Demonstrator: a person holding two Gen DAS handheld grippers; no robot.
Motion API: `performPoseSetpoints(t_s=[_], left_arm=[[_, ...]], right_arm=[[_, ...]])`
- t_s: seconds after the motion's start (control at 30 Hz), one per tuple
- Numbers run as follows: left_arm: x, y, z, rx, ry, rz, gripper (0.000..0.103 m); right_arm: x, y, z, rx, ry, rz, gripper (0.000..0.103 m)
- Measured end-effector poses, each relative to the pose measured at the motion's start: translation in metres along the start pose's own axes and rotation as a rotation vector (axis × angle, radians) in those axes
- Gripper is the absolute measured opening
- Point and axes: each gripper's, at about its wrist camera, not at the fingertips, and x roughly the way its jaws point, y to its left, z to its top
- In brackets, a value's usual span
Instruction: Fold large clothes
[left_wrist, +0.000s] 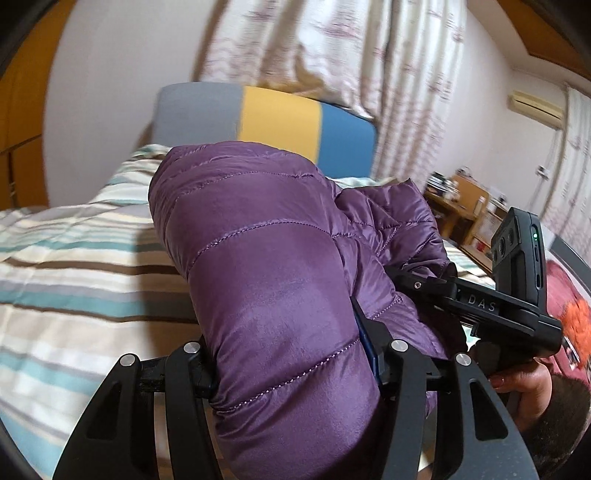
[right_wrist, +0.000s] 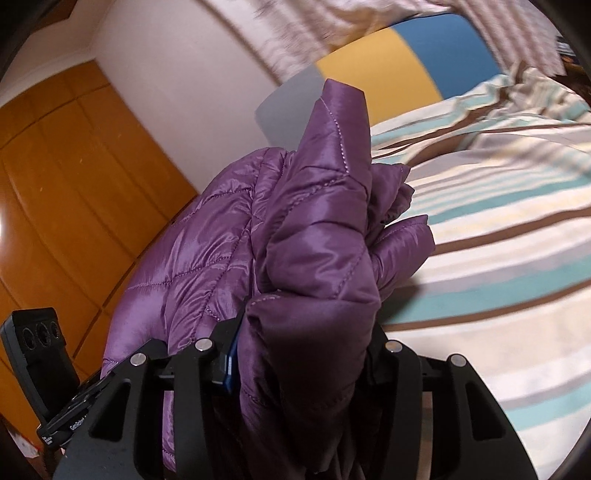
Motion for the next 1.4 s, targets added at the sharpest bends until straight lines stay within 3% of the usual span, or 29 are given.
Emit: performPoseSetpoints(t_s=[0.33, 0.47, 0.57, 0.67, 0.77, 0.9, 1.0, 1.13, 1.27, 1.4], left_arm=[[-0.029, 0.102, -0.013, -0.164, 0.006, 0.163, 0.055], [-0.029, 0.134, -0.032, -0.234, 0.027, 0.194, 0.064], [-0.028, 0.146, -0.05, -0.283, 0.035, 0.196, 0.074], [-0.029, 0.136, -0.05, -0.263, 0.033, 0.254, 0.085], [-0.036, 0.126, -0.041, -0.221, 0.029, 0.353, 0.097], [-0.051, 0.117, -0.022, -0.183, 0.002, 0.427, 0.097], [-0.055, 0.12, 0.004, -0.204, -0.023, 0.481, 0.097], [-0.039, 0.131, 0.043, -0.263, -0.014, 0.486, 0.097], [0.004, 0.131, 0.077, -0.205, 0.093, 0.548, 0.097], [0.049, 0.142, 0.077, -0.163, 0.217, 0.603, 0.097]], right_arm=[[0.116, 0.063, 0.008, -0.121, 0.14, 0.058, 0.048], [0.151, 0.077, 0.01, -0.21, 0.185, 0.014, 0.049], [0.16, 0.073, -0.003, -0.274, 0.192, -0.058, 0.063], [0.162, 0.058, -0.005, -0.233, 0.19, -0.081, 0.074], [0.155, 0.047, 0.002, -0.165, 0.175, -0.107, 0.087], [0.129, 0.048, 0.01, -0.138, 0.077, -0.14, 0.089], [0.114, 0.048, 0.033, -0.143, -0.016, -0.216, 0.091], [0.122, 0.062, 0.066, -0.167, -0.037, -0.274, 0.092], [0.151, 0.081, 0.078, -0.189, -0.002, -0.358, 0.093], [0.179, 0.079, 0.074, -0.225, 0.069, -0.448, 0.094]])
